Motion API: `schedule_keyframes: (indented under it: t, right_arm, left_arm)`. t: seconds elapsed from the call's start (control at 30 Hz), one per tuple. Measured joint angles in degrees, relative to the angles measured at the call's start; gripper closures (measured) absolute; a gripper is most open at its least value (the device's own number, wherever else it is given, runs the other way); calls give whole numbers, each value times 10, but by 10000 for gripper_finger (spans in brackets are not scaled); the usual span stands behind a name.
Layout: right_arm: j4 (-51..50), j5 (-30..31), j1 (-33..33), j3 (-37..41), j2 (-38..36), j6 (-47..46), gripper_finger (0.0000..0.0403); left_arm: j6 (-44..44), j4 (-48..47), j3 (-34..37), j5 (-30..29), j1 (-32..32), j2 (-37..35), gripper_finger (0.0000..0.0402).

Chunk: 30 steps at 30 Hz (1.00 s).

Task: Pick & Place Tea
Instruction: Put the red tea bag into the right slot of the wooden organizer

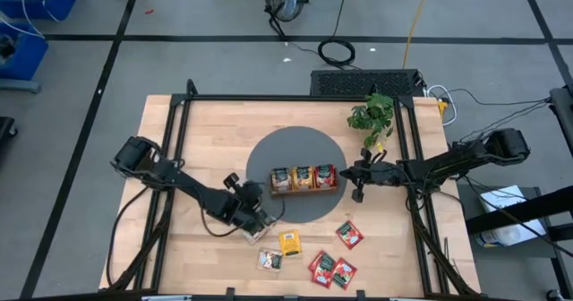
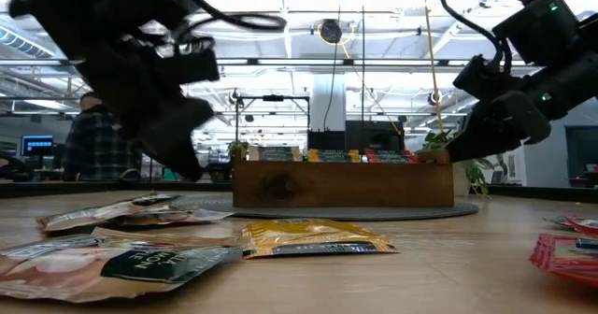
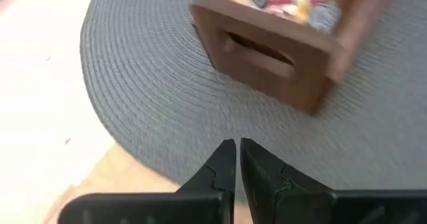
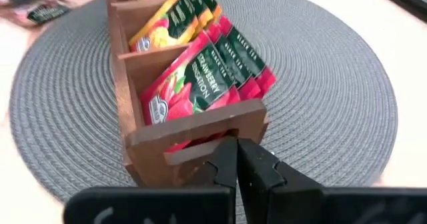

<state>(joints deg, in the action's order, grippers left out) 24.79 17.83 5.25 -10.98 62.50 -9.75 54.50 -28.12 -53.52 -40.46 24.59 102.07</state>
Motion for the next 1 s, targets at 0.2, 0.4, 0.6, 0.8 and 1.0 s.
schedule_keyframes:
  t: [0.2,0.4,0.6,0.8,1.0]
  right_arm:
    - [-40,-16,12,0,-72,2,403]
    - [-42,-17,57,0,-131,0,403]
    - [-10,-131,94,0,-142,7,403]
    - [1,-180,119,0,-119,44,403]
    - [8,-180,125,0,-88,64,403]
  left_arm:
    - [-62,61,0,61,56,-3,371]
    - [-148,171,0,106,98,-3,371]
    - [-270,279,0,148,126,-3,371]
    - [-389,382,0,165,130,-3,371]
    - [-405,407,0,166,122,-3,371]
